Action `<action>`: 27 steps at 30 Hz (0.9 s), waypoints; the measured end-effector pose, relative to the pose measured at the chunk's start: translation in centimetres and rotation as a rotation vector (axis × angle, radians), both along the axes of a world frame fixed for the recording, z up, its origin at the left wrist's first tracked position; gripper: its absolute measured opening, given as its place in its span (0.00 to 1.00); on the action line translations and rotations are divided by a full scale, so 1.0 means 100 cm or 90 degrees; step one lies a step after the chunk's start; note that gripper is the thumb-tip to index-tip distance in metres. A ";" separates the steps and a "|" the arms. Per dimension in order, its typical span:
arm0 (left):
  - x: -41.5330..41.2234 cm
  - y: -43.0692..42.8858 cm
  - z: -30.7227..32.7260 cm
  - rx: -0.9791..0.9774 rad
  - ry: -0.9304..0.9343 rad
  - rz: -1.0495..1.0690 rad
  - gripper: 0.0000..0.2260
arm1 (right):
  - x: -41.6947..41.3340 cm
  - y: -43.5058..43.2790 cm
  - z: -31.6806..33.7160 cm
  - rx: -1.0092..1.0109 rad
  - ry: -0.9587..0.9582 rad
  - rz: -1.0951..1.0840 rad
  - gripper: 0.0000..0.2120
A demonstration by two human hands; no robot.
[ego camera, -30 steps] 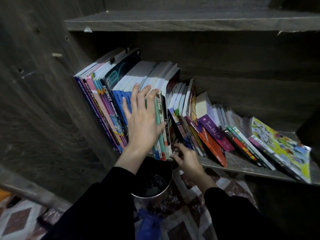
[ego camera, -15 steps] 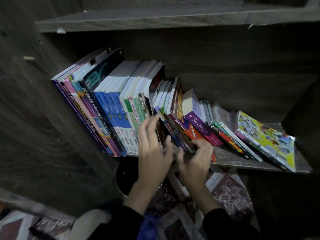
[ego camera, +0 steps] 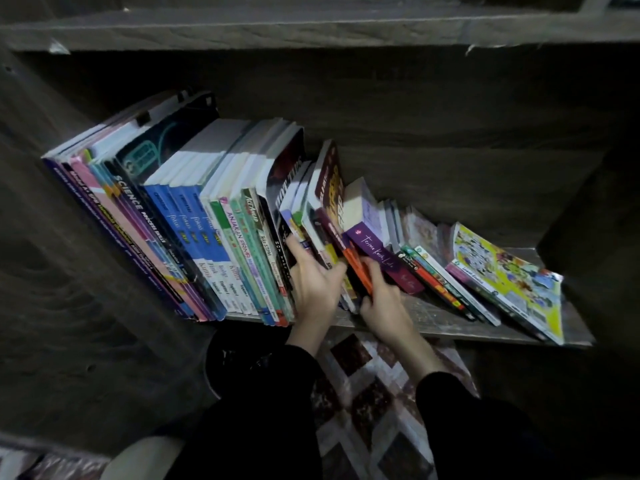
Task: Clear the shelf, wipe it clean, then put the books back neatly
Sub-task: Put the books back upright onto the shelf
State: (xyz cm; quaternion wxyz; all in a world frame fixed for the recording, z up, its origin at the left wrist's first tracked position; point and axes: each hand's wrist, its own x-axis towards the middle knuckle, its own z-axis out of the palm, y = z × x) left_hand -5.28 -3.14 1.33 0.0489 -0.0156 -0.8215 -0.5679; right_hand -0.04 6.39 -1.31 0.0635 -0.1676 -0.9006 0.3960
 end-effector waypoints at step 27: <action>0.040 0.057 0.008 0.154 -0.292 -0.112 0.54 | 0.049 0.145 0.008 0.127 0.114 -0.511 0.22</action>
